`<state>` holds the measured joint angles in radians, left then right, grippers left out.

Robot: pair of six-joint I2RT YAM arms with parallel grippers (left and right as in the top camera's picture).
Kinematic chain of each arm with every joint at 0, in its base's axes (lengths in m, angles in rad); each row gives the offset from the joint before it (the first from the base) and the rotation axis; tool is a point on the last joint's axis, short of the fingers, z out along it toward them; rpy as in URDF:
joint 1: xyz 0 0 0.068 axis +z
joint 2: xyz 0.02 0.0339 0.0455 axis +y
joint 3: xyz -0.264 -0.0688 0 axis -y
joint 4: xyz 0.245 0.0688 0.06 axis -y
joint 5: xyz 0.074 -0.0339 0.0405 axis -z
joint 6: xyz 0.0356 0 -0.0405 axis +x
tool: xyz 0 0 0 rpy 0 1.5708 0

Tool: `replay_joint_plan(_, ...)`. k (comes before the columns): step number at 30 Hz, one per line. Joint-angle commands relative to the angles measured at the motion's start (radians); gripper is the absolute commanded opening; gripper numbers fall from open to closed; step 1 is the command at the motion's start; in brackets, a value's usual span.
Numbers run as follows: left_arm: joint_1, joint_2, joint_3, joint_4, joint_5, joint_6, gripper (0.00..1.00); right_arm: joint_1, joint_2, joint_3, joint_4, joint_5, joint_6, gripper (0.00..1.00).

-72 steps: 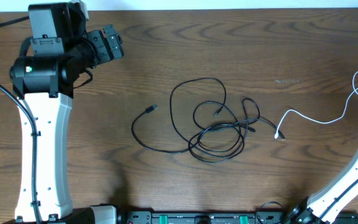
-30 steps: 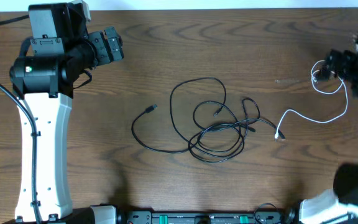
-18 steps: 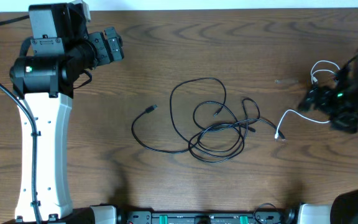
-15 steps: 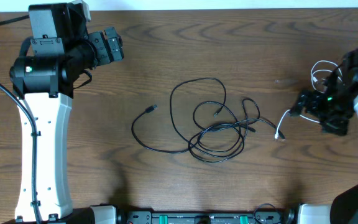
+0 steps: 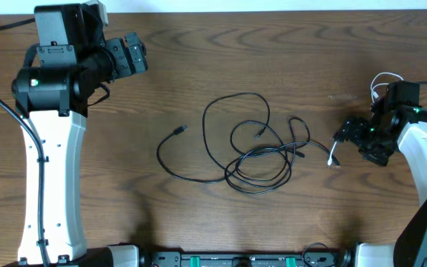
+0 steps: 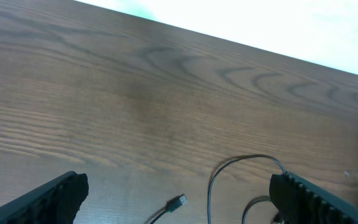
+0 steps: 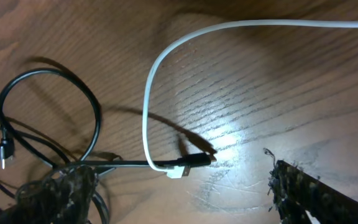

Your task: Untangle cables

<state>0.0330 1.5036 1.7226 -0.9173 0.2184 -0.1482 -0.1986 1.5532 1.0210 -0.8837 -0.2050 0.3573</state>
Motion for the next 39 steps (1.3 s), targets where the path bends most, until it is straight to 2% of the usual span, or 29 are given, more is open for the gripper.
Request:
replay_joint_plan(1, 0.006, 0.0, 0.0, -0.002, -0.006, 0.021, 0.98, 0.003, -0.004, -0.016, 0.016, 0.031, 0.047, 0.85)
replay_joint_plan(11, 0.006, 0.0, 0.0, -0.003, -0.006, 0.021, 0.98, 0.004, 0.003, -0.022, 0.079, 0.053, 0.114, 0.74)
replay_joint_plan(22, 0.006, 0.006, 0.0, -0.006, -0.006, 0.021, 0.98, 0.049, 0.112, -0.023, 0.116, 0.057, 0.121, 0.71)
replay_joint_plan(29, 0.006, 0.007, 0.0, -0.006, -0.006, 0.021, 0.98, 0.051, 0.127, -0.023, 0.132, 0.057, 0.121, 0.51)
replay_joint_plan(36, 0.006, 0.007, 0.0, -0.01, -0.006, 0.021, 0.98, 0.061, 0.129, -0.055, 0.17, 0.057, 0.121, 0.49)
replay_joint_plan(39, 0.006, 0.007, 0.0, -0.01, -0.006, 0.021, 0.98, 0.062, 0.129, -0.064, 0.175, 0.058, 0.121, 0.43)
